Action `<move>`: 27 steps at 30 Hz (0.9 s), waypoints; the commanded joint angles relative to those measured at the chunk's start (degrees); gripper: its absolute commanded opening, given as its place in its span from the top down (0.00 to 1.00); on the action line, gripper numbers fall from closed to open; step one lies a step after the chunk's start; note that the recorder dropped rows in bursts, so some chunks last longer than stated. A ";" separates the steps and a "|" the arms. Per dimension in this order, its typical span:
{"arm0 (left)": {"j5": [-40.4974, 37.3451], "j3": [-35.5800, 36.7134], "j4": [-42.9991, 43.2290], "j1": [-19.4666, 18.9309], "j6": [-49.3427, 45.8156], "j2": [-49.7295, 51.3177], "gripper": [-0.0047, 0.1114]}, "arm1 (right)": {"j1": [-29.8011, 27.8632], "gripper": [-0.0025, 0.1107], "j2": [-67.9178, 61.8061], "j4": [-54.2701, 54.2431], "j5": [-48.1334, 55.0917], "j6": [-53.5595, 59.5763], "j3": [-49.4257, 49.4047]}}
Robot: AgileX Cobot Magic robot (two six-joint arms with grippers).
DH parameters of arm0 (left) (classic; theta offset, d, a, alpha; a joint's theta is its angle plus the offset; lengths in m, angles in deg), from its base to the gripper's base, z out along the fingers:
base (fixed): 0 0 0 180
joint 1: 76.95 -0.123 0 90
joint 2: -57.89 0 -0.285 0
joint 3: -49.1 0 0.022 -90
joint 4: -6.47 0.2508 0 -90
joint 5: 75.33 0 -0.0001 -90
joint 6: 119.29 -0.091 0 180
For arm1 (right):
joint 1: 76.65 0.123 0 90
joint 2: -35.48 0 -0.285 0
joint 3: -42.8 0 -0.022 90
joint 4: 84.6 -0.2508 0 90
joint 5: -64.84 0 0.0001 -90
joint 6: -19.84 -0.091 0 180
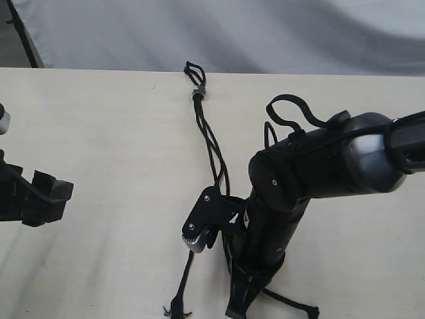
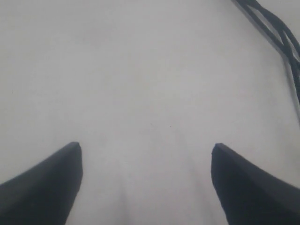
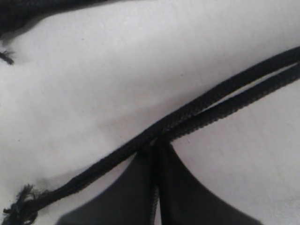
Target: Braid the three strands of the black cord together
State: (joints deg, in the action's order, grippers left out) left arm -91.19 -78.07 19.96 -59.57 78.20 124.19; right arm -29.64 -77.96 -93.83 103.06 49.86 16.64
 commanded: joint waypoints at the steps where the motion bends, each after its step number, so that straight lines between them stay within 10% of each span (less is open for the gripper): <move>1: 0.58 0.27 -0.65 0.01 -0.27 -0.46 0.34 | 0.41 0.96 -1.27 -1.61 1.42 0.86 -1.42; 11: 0.58 0.27 -0.65 0.01 -0.27 -0.46 0.34 | 2.40 0.44 2.35 1.46 1.12 1.09 -0.58; 20: 1.42 0.27 -5.28 0.41 -2.51 -0.46 0.34 | -13.08 0.43 15.97 10.79 -3.18 -10.73 -0.57; 27: 0.30 -2.24 -18.79 11.53 -14.87 1.44 0.34 | -20.78 0.43 26.56 10.79 -18.57 -18.35 -7.63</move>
State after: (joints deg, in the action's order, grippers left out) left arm -90.12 -78.49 6.47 -52.32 67.34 124.34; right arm -48.29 -55.51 -83.19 91.18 34.35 12.42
